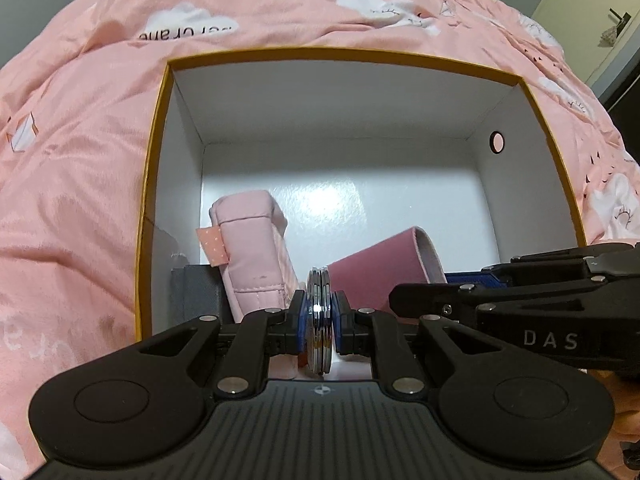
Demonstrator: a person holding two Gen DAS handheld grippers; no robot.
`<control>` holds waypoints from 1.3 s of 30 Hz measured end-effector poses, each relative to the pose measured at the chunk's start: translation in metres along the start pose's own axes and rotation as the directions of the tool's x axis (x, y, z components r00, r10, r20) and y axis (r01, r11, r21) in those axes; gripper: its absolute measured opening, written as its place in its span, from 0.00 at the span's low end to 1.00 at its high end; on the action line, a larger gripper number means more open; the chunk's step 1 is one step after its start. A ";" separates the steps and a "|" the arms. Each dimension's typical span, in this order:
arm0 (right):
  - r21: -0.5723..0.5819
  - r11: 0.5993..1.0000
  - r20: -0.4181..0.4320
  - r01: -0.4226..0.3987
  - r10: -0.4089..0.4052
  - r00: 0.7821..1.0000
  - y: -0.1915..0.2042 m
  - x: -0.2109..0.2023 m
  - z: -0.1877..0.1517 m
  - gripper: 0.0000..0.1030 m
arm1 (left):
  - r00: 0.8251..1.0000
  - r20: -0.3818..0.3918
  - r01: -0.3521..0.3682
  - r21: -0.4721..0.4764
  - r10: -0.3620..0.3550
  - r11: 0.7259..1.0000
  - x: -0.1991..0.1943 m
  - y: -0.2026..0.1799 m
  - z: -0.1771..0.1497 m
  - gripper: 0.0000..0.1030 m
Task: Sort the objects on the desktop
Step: 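Lower the compact and pink tube into the box and open both grippers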
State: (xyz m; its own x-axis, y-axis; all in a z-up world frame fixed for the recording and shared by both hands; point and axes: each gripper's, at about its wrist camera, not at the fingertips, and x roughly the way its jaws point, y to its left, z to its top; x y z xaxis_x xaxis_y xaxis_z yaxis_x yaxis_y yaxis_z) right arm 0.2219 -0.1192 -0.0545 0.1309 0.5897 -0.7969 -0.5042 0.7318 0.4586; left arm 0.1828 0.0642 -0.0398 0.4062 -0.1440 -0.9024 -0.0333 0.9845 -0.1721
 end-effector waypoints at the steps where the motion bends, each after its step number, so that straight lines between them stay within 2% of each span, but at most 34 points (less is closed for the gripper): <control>1: 0.002 1.000 -0.001 -0.004 0.004 1.000 0.000 0.001 0.001 0.20 | 1.000 -0.004 0.016 -0.013 -0.016 1.000 0.000 0.002 0.000 0.14; 6: 0.026 1.000 -0.003 -0.017 0.017 1.000 0.003 0.006 0.003 0.22 | 0.997 0.045 0.061 -0.053 -0.058 0.997 -0.015 0.014 0.001 0.14; 13: 0.088 0.996 -0.002 -0.031 0.031 1.000 0.011 0.011 0.003 0.24 | 0.990 0.129 0.063 -0.105 -0.049 0.992 -0.045 0.033 -0.002 0.14; 19: 0.160 0.986 0.012 -0.054 0.053 0.999 0.016 0.015 0.004 0.26 | 0.990 0.139 0.048 -0.128 -0.030 0.991 -0.048 0.045 -0.009 0.14; 23: 0.191 0.980 0.009 -0.062 0.061 0.998 0.017 0.020 0.002 0.27 | 0.990 0.135 0.068 -0.143 -0.049 0.987 -0.046 0.048 -0.014 0.14; 28: 0.185 0.981 0.018 -0.051 0.049 0.999 0.023 0.020 -0.001 0.30 | 0.988 0.143 0.080 -0.140 -0.060 0.987 -0.047 0.047 -0.020 0.16; 39: 0.128 0.991 0.056 -0.037 0.030 0.998 0.030 0.010 -0.009 0.40 | 0.984 0.177 0.060 -0.132 -0.036 0.989 -0.059 0.042 -0.030 0.19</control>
State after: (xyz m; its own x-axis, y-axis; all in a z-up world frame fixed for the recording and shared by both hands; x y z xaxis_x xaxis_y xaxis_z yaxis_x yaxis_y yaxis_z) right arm 0.2001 -0.0947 -0.0522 0.1632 0.6299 -0.7593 -0.3952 0.7470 0.5347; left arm 0.1299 0.1112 -0.0056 0.5622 -0.1594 -0.8115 -0.1287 0.9524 -0.2763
